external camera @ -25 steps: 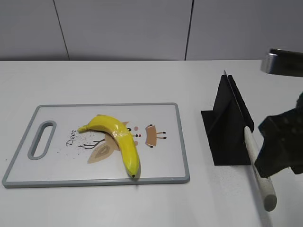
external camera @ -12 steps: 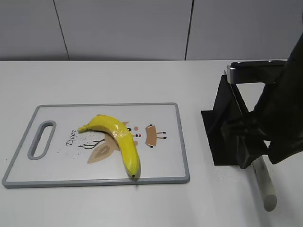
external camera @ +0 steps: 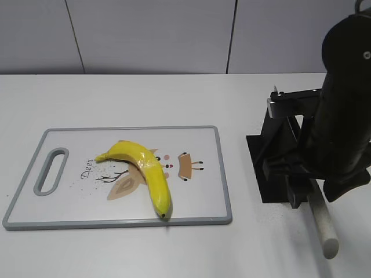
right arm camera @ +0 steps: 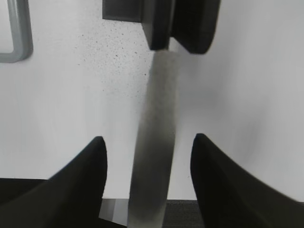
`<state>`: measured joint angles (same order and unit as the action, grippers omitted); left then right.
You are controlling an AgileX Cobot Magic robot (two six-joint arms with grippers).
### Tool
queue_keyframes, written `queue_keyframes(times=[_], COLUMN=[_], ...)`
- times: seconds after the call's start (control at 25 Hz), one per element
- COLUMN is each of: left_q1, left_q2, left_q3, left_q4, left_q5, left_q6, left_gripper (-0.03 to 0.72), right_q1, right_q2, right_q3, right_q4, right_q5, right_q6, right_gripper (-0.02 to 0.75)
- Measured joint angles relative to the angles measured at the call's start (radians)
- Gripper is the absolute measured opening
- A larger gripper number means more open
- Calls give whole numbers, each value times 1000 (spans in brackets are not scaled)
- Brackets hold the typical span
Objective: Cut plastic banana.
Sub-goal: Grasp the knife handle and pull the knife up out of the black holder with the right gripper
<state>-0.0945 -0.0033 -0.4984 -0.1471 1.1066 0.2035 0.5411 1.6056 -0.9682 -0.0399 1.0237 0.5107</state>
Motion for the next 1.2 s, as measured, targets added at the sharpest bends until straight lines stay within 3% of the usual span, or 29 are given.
queue_keyframes(times=[0.32, 0.4, 0.48, 1.2], left_q1=[0, 0, 0, 0], left_q2=[0, 0, 0, 0], left_q3=[0, 0, 0, 0], left_q4=[1, 1, 2, 4], left_q5=[0, 0, 0, 0], left_q6=[0, 0, 0, 0], left_gripper=[497, 497, 497, 494], right_q1=[0, 0, 0, -2], right_q2=[75, 77, 77, -47], right_q3=[0, 0, 0, 0], right_q4=[0, 19, 30, 35], right_q5=[-9, -9, -4, 3], right_q6=[13, 15, 27, 37], right_gripper=[396, 313, 154, 157])
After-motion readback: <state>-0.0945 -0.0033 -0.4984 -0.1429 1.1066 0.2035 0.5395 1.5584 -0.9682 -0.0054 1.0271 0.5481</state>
